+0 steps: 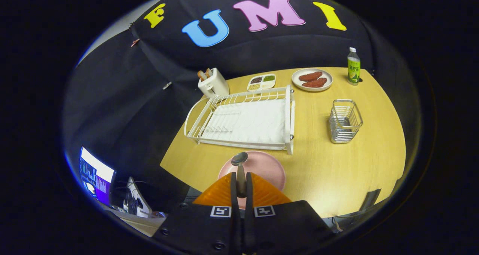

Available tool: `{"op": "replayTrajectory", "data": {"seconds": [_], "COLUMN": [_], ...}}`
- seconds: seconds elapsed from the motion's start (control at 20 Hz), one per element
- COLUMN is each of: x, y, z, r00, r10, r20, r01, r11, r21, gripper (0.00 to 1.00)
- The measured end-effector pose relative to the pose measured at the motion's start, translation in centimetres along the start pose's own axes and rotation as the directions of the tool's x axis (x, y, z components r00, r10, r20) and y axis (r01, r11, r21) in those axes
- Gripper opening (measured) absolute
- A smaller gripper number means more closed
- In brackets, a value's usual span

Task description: Take the plate from the dish rack, then take the spoon from the basket and place it into the plate.

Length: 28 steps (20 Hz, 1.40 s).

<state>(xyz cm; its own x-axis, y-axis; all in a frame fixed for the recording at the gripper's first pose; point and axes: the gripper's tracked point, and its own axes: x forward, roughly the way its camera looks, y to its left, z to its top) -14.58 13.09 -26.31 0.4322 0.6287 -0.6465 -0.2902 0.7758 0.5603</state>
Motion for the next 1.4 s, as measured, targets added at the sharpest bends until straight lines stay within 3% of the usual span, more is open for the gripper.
{"op": "replayTrajectory", "data": {"seconds": [0.3, 0.55, 0.95, 1.05, 1.1, 1.25, 1.3, 1.4], "x": [6.0, 7.2, 8.2, 8.1, 7.8, 7.3, 6.9, 5.8], "y": [0.9, 0.1, -5.7, -6.3, -6.5, -6.6, -6.3, -5.6], "z": [-2.9, -4.3, -6.0, -6.3, -6.4, -5.0, -4.1, -1.4], "r00": [0.993, 0.986, 0.987, 0.985, 0.984, 0.987, 0.988, 0.988], "r10": [0.100, 0.132, -0.051, -0.084, -0.096, -0.131, -0.136, -0.157], "r20": [-0.057, -0.100, -0.151, -0.150, -0.147, -0.097, -0.068, 0.006], "r01": [-0.102, -0.140, 0.035, 0.068, 0.081, 0.120, 0.129, 0.157], "r11": [0.994, 0.987, 0.993, 0.992, 0.991, 0.987, 0.986, 0.983], "r21": [-0.041, -0.079, -0.111, -0.106, -0.106, -0.108, -0.101, -0.099], "gripper": [0.08, 0.08, 0.28, 0.38, 0.52, 0.75, 0.88, 0.92]}}
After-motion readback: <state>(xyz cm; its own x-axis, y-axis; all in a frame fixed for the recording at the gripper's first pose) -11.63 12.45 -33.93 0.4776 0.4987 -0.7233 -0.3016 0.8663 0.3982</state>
